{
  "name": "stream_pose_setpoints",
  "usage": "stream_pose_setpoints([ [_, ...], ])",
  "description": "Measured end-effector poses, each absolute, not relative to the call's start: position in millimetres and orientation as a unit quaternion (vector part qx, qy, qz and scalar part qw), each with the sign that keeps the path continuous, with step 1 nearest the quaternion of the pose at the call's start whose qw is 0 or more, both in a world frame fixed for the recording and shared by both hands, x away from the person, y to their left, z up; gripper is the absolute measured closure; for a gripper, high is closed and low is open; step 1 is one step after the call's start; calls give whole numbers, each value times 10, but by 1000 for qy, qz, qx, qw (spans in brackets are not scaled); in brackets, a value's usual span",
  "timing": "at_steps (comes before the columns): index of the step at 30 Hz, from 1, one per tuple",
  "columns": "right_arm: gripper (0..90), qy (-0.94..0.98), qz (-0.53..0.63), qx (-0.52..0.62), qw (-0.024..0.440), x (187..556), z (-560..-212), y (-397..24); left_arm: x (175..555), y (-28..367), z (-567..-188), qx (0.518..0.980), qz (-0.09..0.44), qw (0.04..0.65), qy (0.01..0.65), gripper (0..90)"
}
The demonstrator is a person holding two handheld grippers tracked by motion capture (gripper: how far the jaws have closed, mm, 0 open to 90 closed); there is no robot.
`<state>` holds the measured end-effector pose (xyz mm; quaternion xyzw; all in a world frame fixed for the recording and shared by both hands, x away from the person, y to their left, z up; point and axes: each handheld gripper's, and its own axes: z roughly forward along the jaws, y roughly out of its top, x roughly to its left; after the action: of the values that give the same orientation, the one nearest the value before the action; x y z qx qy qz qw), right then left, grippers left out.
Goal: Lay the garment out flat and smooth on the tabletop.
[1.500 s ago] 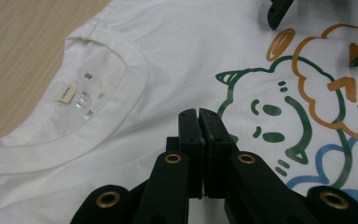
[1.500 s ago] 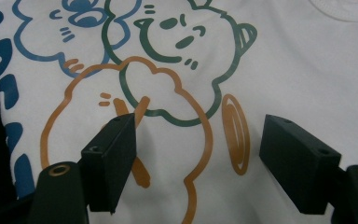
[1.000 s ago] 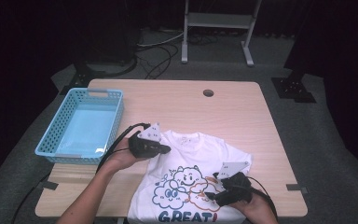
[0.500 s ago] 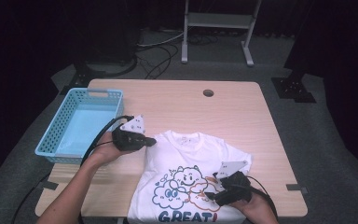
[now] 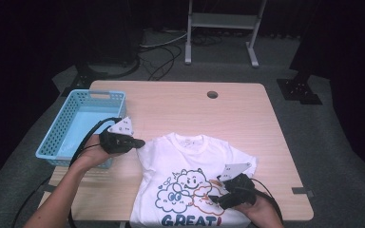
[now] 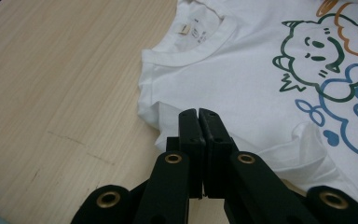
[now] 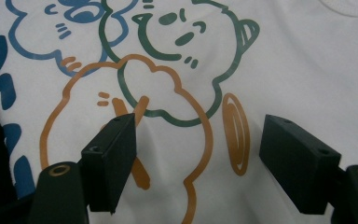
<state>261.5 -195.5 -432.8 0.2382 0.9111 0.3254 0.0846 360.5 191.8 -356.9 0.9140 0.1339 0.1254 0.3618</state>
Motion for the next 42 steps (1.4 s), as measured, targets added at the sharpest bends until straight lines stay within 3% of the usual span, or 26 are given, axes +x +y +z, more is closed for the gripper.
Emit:
stream_pose_setpoints([
  [19,264,913,318,242,83,2617,-4317,-1940,3536,2199,-3592,916,145,337,160,866],
  [27,264,913,317,243,84,2619,-4315,-1934,3507,2256,-3535,907,151,357,165,837],
  [42,264,912,319,243,84,2615,-4319,-1940,3204,1630,-3792,907,101,394,110,720],
])
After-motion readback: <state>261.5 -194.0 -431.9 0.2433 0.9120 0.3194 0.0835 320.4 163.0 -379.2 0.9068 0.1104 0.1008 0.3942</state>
